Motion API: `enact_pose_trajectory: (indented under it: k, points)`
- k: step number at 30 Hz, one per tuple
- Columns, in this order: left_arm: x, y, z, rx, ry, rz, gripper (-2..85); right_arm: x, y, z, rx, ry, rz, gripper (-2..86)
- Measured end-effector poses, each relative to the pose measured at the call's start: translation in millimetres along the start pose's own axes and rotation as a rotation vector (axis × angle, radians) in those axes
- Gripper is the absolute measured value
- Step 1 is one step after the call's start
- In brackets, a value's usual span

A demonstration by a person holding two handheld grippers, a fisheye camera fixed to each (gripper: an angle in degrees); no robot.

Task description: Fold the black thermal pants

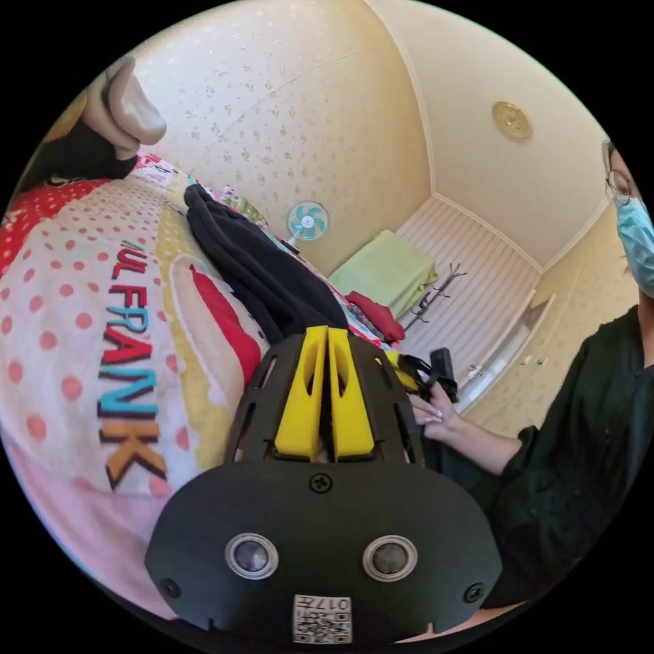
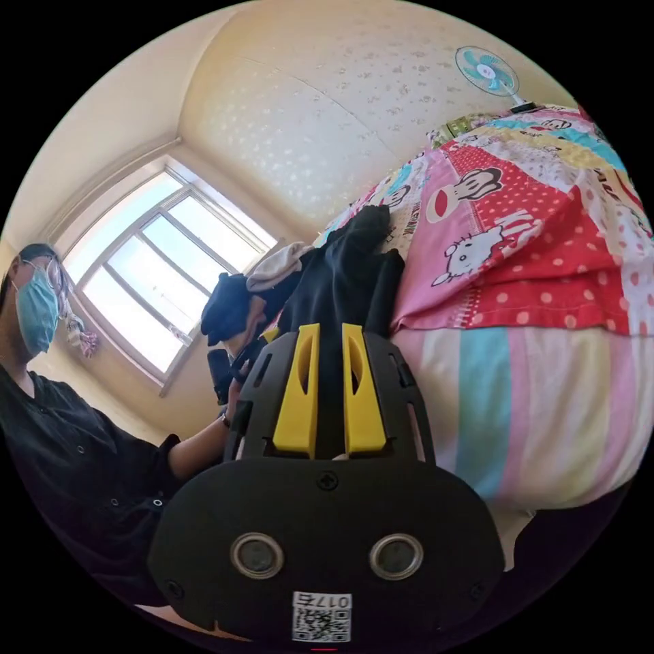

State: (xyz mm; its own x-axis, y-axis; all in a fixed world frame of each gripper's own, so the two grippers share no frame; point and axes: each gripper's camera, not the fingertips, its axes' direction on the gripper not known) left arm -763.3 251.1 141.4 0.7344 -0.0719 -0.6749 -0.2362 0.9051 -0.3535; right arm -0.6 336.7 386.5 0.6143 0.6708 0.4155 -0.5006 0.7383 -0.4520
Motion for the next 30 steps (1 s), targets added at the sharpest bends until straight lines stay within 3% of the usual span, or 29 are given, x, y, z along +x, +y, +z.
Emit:
enact_pose_trajectory:
  k: [3,5,9,11,13,21,25,30]
  points:
    - [25.1,29.8,-5.6,0.113,-0.168,-0.072,2.5,-17.5,-7.4,-17.5,-0.025,0.096,-0.091,7.8]
    - [47.8,42.9,-3.3,0.137,-0.289,-0.086,7.3,-29.2,-7.8,-31.6,0.060,0.189,-0.143,9.6]
    - [97.8,45.4,38.5,-0.057,-0.471,0.076,13.6,-24.7,-3.1,-31.1,0.076,0.139,-0.148,12.4]
    - [108.4,48.1,49.6,-0.085,-0.509,0.066,14.3,-18.2,-5.0,-17.7,-0.042,0.186,-0.099,12.7]
    - [113.6,51.3,55.7,-0.081,-0.559,-0.013,12.2,-24.2,-4.8,-20.4,-0.024,0.213,-0.121,12.4]
    - [120.9,46.4,57.4,-0.148,-0.555,-0.165,6.7,-43.1,-11.3,-31.5,-0.139,0.239,-0.173,10.2]
    - [139.0,52.0,67.5,-0.129,-0.532,-0.057,4.9,-36.0,-19.6,-37.5,-0.137,0.174,-0.105,10.0]
    - [131.8,47.8,93.7,-0.213,-0.523,-0.039,8.6,-28.4,-30.4,-42.0,-0.140,0.148,-0.054,8.4]
